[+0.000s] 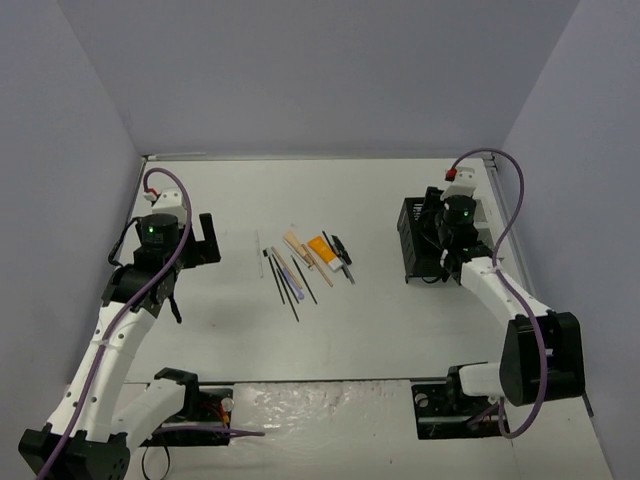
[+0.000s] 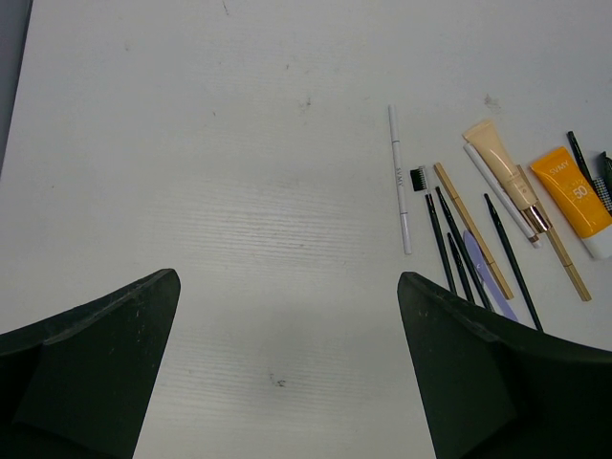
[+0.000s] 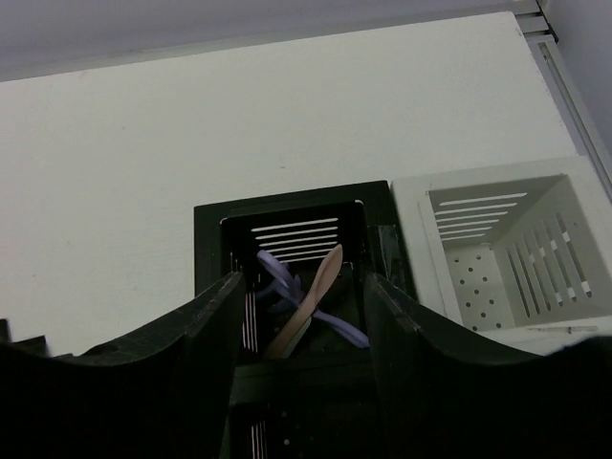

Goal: Organize the makeup

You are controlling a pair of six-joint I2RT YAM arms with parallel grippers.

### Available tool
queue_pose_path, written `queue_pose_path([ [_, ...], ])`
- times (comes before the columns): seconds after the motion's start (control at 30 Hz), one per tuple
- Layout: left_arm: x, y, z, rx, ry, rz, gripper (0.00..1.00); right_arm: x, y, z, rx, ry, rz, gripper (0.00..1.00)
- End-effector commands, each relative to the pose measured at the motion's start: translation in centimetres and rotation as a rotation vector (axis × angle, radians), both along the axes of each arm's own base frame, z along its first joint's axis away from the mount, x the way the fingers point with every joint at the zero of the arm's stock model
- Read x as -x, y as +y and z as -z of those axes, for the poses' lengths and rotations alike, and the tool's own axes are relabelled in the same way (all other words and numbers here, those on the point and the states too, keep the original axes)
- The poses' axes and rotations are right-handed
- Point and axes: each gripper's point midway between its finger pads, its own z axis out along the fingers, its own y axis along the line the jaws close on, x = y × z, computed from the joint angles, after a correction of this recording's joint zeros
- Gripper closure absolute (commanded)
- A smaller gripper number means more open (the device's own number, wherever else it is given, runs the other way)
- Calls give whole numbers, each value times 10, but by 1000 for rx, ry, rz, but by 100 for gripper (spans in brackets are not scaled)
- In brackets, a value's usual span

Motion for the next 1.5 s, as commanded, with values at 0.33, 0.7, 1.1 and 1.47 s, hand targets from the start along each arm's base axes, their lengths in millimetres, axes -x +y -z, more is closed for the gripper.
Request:
queue_pose_path([
  [0.33,-11,2,-16,27,-64,-25,3,68,204,-28,77,248,-538,51],
  [0.7,-10,6,-17,18,-69,-42,3,129,322,72,217,467,-804,68],
  [1.1,-9,7,-18,21,-72,-41,3,145,340,123,275,548,-813,72],
  [1.47,-9,6,-17,24,-70,-37,3,142,337,133,295,554,-792,72],
])
